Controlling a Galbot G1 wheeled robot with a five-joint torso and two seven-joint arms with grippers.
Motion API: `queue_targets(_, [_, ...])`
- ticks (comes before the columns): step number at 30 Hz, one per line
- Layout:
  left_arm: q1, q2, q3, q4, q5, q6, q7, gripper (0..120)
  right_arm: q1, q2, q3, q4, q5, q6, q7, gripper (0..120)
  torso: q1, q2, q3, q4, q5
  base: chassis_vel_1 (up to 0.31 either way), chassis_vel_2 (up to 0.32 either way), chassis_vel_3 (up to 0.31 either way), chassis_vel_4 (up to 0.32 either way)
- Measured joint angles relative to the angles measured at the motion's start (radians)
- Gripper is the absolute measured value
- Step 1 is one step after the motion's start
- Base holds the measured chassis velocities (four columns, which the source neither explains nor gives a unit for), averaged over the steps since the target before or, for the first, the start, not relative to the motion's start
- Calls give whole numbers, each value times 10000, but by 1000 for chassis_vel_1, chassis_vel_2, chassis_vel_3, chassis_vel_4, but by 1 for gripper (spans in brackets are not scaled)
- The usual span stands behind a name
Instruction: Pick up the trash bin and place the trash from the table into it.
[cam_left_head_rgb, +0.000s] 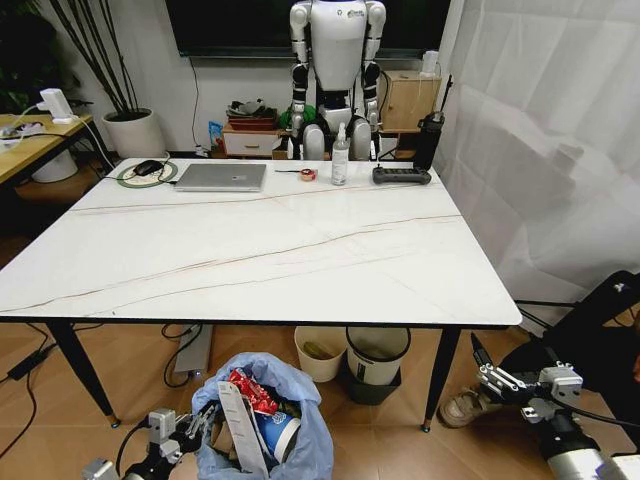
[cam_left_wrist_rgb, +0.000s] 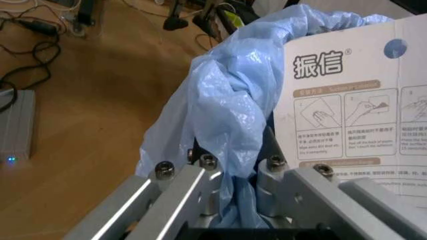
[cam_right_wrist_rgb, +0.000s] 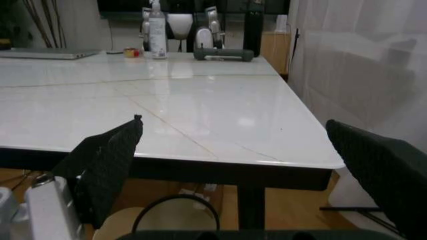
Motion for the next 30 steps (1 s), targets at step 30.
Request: queue_targets(30, [-736,-296,-171,1515,151,187,-82,1,0,0,0,0,0,0,-1,100,-603,-1391,-785,1,-1,0,0,0,0])
